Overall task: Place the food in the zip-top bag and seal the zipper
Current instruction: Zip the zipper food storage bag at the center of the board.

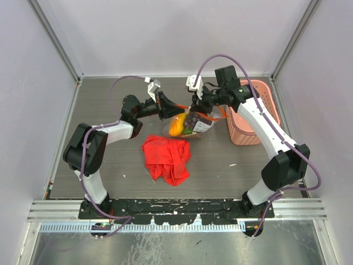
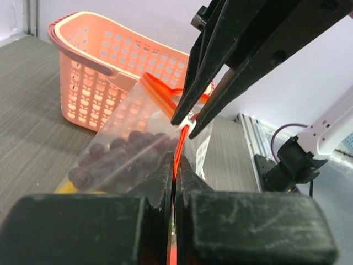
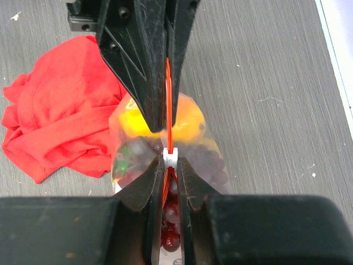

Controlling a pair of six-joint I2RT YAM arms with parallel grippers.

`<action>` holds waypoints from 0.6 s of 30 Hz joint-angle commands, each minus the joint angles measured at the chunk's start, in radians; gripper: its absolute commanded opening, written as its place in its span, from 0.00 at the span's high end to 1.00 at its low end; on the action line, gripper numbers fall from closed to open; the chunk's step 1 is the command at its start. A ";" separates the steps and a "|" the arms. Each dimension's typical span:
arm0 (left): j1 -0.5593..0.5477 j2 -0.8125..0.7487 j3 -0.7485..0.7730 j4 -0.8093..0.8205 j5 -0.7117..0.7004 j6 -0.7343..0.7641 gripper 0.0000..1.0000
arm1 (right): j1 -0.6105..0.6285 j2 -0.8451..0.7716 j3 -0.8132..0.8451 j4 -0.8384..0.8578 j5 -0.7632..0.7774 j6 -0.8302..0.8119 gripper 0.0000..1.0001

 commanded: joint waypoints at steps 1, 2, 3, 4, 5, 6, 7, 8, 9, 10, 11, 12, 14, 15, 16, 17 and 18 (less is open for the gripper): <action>0.055 -0.047 -0.036 0.188 -0.090 -0.128 1.00 | -0.045 -0.066 0.017 -0.003 0.052 -0.002 0.99; 0.065 -0.037 -0.038 0.228 -0.099 -0.166 1.00 | -0.047 -0.068 0.015 -0.003 0.057 0.002 0.99; 0.075 -0.027 -0.040 0.260 -0.107 -0.203 1.00 | -0.047 -0.072 0.012 -0.003 0.062 0.004 0.99; 0.088 -0.016 -0.040 0.291 -0.113 -0.237 1.00 | -0.047 -0.075 0.008 -0.005 0.069 0.005 0.99; 0.100 -0.008 -0.040 0.325 -0.117 -0.270 1.00 | -0.048 -0.078 0.006 -0.009 0.075 0.006 1.00; 0.106 -0.002 -0.042 0.332 -0.117 -0.278 1.00 | -0.049 -0.081 0.003 -0.010 0.085 0.008 1.00; 0.110 -0.004 -0.045 0.335 -0.118 -0.280 1.00 | -0.049 -0.086 -0.001 -0.012 0.095 0.010 0.99; 0.111 -0.008 -0.052 0.334 -0.117 -0.271 1.00 | -0.052 -0.090 -0.005 -0.011 0.105 0.011 0.99; 0.113 -0.017 -0.062 0.328 -0.120 -0.256 1.00 | -0.055 -0.095 -0.008 -0.011 0.114 0.011 0.99; 0.113 -0.026 -0.070 0.315 -0.122 -0.240 1.00 | -0.060 -0.099 -0.010 -0.011 0.118 0.013 0.99; 0.114 -0.033 -0.077 0.297 -0.121 -0.223 1.00 | -0.062 -0.101 -0.011 -0.010 0.121 0.016 0.99; 0.114 -0.040 -0.080 0.279 -0.111 -0.208 1.00 | -0.061 -0.101 -0.010 -0.009 0.120 0.020 0.99; 0.114 -0.049 -0.079 0.254 -0.089 -0.184 1.00 | -0.062 -0.099 -0.001 -0.008 0.097 0.022 0.99; 0.114 -0.052 -0.080 0.242 -0.079 -0.172 1.00 | -0.061 -0.097 0.003 -0.007 0.085 0.022 0.99; 0.114 -0.055 -0.080 0.230 -0.073 -0.160 1.00 | -0.062 -0.094 0.007 -0.007 0.075 0.022 0.99; 0.114 -0.059 -0.082 0.218 -0.066 -0.146 1.00 | -0.062 -0.093 0.011 -0.006 0.069 0.023 0.99; 0.114 -0.065 -0.084 0.208 -0.059 -0.133 0.96 | -0.062 -0.090 0.016 -0.006 0.064 0.025 0.99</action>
